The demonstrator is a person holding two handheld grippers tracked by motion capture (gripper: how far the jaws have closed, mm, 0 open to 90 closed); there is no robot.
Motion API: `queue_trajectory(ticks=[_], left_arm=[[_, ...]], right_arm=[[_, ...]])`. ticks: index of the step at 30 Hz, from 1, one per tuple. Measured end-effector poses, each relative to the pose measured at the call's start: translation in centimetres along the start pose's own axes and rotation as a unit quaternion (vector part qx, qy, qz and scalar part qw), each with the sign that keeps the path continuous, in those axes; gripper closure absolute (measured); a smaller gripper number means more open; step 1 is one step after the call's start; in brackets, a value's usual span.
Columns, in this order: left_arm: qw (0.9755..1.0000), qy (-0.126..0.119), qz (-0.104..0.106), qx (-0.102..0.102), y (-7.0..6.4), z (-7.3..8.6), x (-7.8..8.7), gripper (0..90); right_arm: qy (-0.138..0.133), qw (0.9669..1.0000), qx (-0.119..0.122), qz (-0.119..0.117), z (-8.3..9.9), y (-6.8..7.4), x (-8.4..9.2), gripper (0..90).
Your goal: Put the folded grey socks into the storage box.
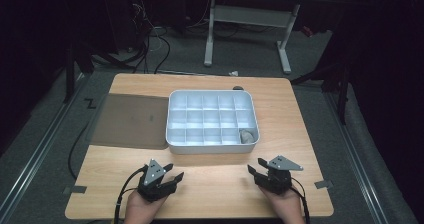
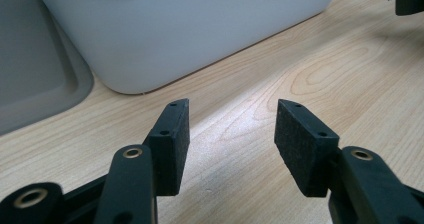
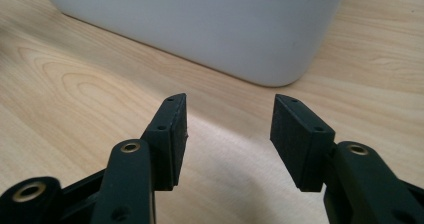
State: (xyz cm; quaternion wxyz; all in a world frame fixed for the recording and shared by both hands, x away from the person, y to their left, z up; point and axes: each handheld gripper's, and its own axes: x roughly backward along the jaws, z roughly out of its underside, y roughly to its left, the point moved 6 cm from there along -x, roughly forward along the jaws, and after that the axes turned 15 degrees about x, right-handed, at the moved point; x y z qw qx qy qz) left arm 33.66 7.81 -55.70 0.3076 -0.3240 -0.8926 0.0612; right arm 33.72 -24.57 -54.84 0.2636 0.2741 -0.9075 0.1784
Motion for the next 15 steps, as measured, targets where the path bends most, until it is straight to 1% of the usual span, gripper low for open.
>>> queue_trajectory(ticks=[2,3,4,5,7,8,9,10,11,12,15], left_arm=[[1.0,0.0,0.0,0.002,0.0,0.0,0.0,48.8],[1.0,0.0,0.001,0.003,-0.1,0.1,0.0,48.8],[1.0,0.0,0.001,0.003,-0.1,0.1,0.0,48.8],[1.0,0.001,0.002,0.003,-0.2,0.1,0.0,48.8],[1.0,0.003,0.003,0.0,-0.3,0.2,-0.1,48.8],[1.0,0.005,0.003,-0.003,-0.4,0.2,-0.1,48.9],[1.0,0.006,0.005,-0.004,-0.5,0.2,-0.2,48.8],[1.0,0.006,0.006,-0.004,-0.5,0.2,-0.2,48.8],[1.0,0.006,0.006,-0.004,-0.5,0.2,-0.2,48.8],[1.0,0.004,0.006,-0.003,-0.5,0.1,-0.2,48.8],[1.0,0.004,0.008,-0.004,-0.5,0.0,-0.1,48.9]], right_arm=[[0.0,1.0,0.001,0.001,0.2,0.2,0.0,49.2],[-0.001,1.0,0.005,0.003,0.4,0.4,0.1,48.6],[-0.005,0.9999,0.003,0.009,0.8,0.8,0.4,47.9],[-0.022,0.9995,-0.007,0.022,1.5,1.0,1.0,48.5],[-0.021,0.9995,-0.006,0.023,1.7,1.1,1.2,48.4],[-0.015,0.9996,0.006,0.023,2.0,1.3,1.5,48.5],[-0.014,0.9993,0.005,0.033,2.6,1.2,2.1,48.3],[-0.015,0.9994,-0.005,0.03,2.7,1.2,2.2,48.1],[-0.015,0.9994,-0.005,0.03,2.7,1.2,2.2,48.1],[-0.015,0.9994,-0.012,0.028,2.8,1.1,2.3,47.8],[-0.015,0.9994,-0.011,0.03,2.8,1.1,2.3,47.6]])
